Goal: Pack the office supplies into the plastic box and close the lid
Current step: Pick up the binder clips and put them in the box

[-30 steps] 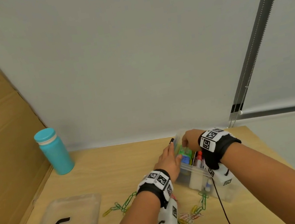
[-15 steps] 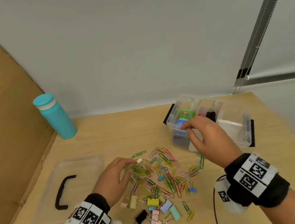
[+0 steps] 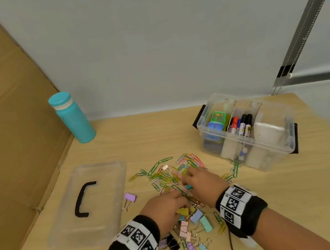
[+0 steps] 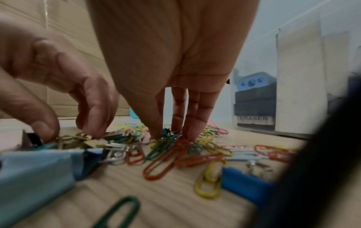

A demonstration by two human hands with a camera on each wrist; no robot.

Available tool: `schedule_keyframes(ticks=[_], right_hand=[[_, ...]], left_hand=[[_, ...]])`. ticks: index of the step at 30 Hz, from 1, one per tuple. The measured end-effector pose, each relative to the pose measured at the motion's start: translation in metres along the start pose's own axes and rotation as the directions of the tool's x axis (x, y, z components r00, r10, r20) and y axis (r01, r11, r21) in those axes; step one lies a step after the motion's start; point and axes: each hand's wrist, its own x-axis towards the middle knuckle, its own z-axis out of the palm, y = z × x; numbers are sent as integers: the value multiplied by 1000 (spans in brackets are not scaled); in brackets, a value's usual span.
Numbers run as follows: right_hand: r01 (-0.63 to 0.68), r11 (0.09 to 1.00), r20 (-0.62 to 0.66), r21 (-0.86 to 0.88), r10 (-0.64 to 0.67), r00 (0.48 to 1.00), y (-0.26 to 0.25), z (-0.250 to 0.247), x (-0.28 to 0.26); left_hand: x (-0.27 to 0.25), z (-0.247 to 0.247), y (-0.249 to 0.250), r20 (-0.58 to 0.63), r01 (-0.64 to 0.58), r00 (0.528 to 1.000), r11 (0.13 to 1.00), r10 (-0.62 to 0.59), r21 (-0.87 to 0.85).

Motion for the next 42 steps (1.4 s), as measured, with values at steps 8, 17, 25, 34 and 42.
schedule_keyframes(ticks=[8, 17, 25, 34, 42], right_hand=[[-81, 952, -85, 296, 110, 990, 7, -4, -1], [-73, 21, 58, 997, 400, 915, 12, -28, -9], [-247, 546, 26, 800, 380, 924, -8, -21, 49], [-245, 959, 73, 143, 237, 969, -28, -17, 99], [-350, 789, 19, 504, 395, 918, -26, -28, 86]], left_hand=[[-1, -6, -9, -76, -16, 997, 995, 8, -96], [-26, -39, -56, -251, 40, 915, 689, -317, -723], [-36, -35, -76, -193, 81, 885, 548, -424, -833], [-40, -23, -80, -103, 186, 916, 636, -389, -749], [-37, -15, -67, -157, 99, 964, 836, -215, -539]])
